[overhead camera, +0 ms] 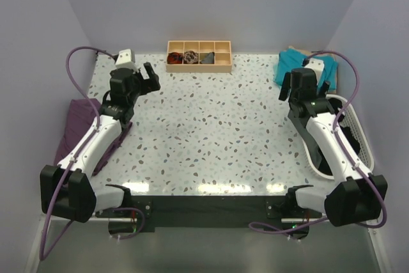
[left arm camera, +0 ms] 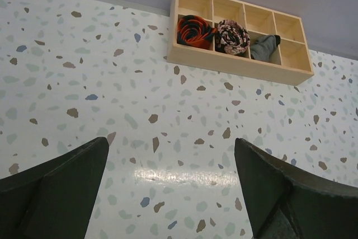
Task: Fold and stack the t-shirts
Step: Grab crumpled tshirt from bin with the right arm
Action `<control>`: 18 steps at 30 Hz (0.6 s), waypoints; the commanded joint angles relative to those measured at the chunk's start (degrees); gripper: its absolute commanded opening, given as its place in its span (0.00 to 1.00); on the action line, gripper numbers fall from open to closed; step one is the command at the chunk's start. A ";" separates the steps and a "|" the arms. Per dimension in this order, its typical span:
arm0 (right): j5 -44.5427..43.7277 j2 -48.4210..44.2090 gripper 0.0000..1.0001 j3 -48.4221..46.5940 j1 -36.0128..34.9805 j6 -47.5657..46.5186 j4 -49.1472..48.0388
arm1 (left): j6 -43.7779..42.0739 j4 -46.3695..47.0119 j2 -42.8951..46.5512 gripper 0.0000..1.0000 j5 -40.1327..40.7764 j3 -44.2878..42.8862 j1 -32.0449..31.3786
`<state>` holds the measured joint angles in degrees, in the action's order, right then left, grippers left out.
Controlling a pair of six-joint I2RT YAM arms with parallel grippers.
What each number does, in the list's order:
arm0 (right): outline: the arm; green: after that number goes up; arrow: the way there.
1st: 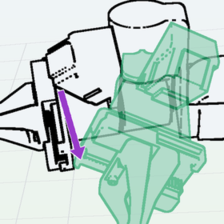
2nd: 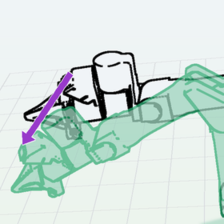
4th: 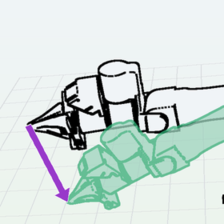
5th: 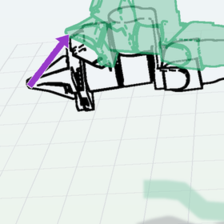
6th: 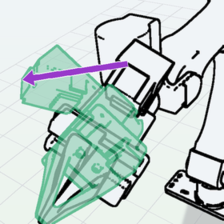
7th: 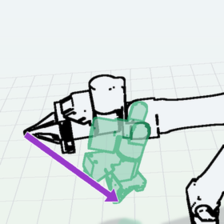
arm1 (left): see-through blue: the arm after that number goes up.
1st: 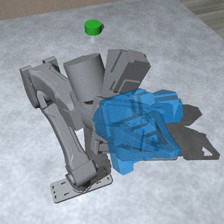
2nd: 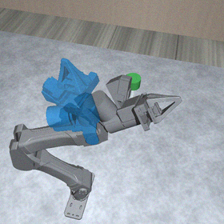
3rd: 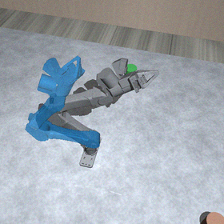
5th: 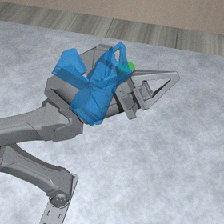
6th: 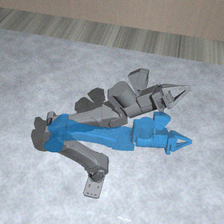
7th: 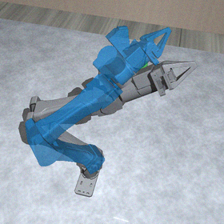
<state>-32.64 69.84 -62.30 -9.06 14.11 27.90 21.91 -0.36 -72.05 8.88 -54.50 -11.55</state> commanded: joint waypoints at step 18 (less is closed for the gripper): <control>-7.61 23.41 0.41 -7.48 8.62 4.53 -0.04 | -0.64 0.45 -4.32 1.00 -4.14 -2.19 0.04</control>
<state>-41.58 94.39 -70.28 -0.62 17.89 30.92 21.89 -1.04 -75.31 5.80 -54.54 -11.53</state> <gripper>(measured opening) 0.622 0.997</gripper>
